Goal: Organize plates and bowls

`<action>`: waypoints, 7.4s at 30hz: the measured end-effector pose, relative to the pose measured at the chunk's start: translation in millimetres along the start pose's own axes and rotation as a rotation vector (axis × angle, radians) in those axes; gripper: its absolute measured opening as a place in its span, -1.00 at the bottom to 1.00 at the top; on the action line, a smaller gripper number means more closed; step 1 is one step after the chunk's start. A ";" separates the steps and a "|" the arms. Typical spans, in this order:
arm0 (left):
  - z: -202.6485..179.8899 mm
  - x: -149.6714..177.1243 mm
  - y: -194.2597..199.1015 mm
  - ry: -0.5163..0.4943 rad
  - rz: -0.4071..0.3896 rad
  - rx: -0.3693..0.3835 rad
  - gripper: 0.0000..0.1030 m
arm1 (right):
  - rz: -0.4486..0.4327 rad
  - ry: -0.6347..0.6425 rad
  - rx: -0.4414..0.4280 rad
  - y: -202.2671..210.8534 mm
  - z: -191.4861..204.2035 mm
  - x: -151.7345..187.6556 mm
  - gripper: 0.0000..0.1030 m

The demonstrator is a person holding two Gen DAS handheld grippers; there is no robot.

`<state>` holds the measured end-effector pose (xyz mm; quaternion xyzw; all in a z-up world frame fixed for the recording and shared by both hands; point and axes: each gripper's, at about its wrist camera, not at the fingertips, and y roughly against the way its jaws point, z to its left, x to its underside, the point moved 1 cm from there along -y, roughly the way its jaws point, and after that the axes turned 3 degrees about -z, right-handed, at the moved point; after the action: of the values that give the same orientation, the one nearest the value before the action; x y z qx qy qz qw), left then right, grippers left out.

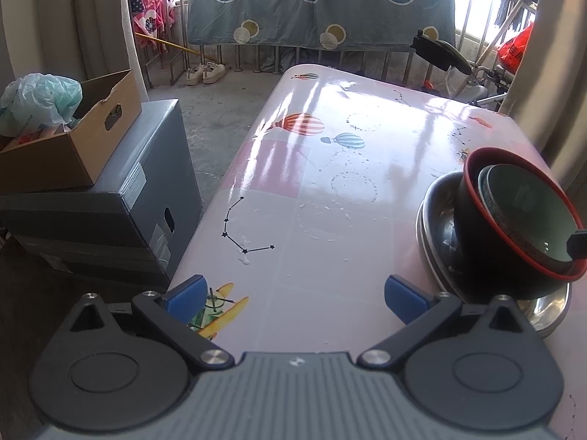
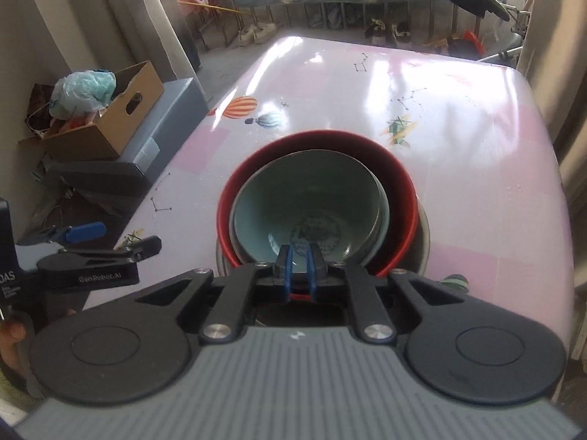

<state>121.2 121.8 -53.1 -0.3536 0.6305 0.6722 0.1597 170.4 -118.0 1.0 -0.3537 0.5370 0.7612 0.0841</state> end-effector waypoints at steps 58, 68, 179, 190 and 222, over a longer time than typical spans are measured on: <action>-53.7 37.5 53.0 -0.176 0.022 0.088 1.00 | -0.241 -0.243 0.286 61.6 -9.0 137.9 0.98; -62.0 45.6 58.5 -0.186 0.036 0.075 1.00 | -0.215 -0.123 0.421 53.8 19.4 143.1 0.97; -59.9 43.9 56.1 -0.168 0.055 0.060 1.00 | -0.152 -0.177 0.398 32.1 20.2 132.5 0.97; -58.7 44.4 55.7 -0.168 0.058 0.057 1.00 | -0.149 -0.178 0.394 29.7 21.3 133.7 0.97; -57.5 44.8 56.1 -0.167 0.060 0.056 1.00 | -0.146 -0.180 0.392 29.4 21.0 133.6 0.97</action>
<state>68.5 47.6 -39.6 -0.2727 0.6440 0.6859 0.2011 47.8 -145.3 -57.1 -0.2994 0.6378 0.6628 0.2537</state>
